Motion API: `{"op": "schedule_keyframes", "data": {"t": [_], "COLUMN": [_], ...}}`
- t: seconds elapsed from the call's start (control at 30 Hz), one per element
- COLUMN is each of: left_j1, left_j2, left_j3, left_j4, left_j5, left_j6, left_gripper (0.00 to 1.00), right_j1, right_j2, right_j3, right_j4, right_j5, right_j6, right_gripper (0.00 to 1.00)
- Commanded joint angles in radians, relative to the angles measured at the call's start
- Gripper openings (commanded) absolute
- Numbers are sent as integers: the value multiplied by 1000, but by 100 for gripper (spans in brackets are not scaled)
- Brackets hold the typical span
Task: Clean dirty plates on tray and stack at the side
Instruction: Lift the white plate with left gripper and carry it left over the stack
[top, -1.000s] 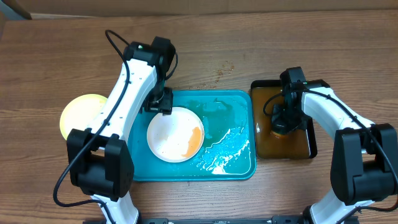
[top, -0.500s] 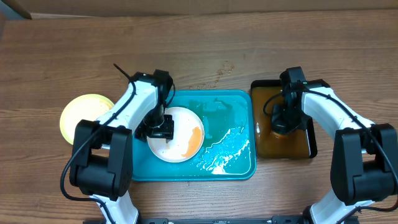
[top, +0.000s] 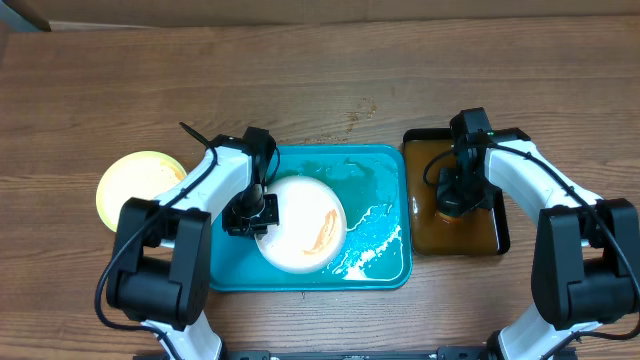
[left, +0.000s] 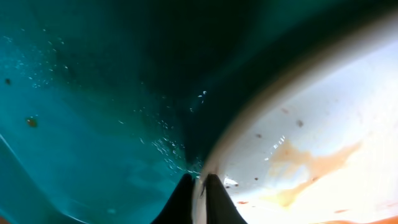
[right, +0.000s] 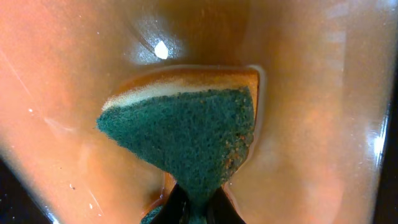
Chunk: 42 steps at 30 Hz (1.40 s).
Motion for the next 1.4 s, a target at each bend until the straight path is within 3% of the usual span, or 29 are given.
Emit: {"op": "schedule_keyframes", "data": {"t": [0.0,0.17,0.37,0.7,0.93,1.13,1.37], "left_j1": [3,35,81,80,68,53,-16], "left_j2": [16,14,-35,-184,-214,-222,-222], "left_j3": [-26,-2,134,296,357,465,489], "left_j4": [21,37,-57,-190,-256,-323,-338], "left_j5": [4,15,-28,-351,-448,-595,-695], "left_j6": [-42,-68,-74,-74,-74,-76,-79], "left_gripper": [4,4,4,4,4,4,4], "right_j1": [3,3,3,3,3,3,1], "right_j2": [9,9,9,9,21,35,10], "right_j3": [-6,-6,-6,-6,-6,-1,158], "right_j4": [-5,-11,-2,37,30,126,-94], "right_j5": [5,5,6,-77,-29,-121,-97], "right_j6": [-7,-7,-7,-82,9,-60,-70], "right_gripper": [5,5,6,4,4,4,4]}}
